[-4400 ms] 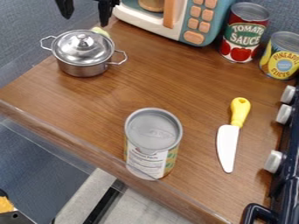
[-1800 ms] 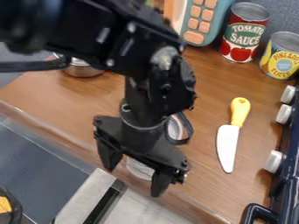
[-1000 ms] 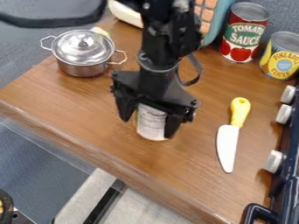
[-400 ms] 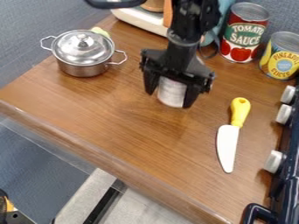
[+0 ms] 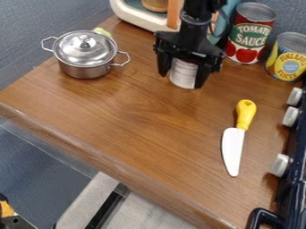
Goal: MOVE THE WHITE CAN TO THE UPPER SIDE OF THE TABLE
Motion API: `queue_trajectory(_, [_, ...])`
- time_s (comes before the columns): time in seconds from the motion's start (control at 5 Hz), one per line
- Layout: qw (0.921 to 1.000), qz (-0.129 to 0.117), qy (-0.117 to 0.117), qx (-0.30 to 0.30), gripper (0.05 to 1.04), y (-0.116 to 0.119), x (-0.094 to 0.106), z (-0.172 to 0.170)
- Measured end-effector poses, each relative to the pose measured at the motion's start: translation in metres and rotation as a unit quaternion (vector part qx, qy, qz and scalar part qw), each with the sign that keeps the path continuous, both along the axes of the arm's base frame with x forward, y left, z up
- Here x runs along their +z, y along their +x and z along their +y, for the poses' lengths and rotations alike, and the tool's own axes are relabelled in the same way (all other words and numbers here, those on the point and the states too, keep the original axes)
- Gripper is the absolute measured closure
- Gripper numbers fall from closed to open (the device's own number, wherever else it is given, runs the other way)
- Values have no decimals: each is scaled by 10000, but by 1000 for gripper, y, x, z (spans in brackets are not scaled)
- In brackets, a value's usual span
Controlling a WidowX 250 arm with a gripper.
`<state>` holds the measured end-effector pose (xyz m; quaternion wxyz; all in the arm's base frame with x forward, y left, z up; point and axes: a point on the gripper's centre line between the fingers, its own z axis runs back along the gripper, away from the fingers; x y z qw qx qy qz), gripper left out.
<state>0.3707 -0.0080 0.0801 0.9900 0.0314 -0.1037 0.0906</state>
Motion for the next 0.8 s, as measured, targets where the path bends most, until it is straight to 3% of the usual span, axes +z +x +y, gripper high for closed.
queue_trajectory(0.2, [10000,18,56,-68,83,1,0,2])
queue_trajectory(0.4, [9993,-152,-221,-255,83,-20,14,-8])
queue_trajectory(0.6, [9961,-601,-405,-511,83,-40,50,-16])
queue_trajectory(0.8, [9959,-615,-406,-531,83,-41,50,-16])
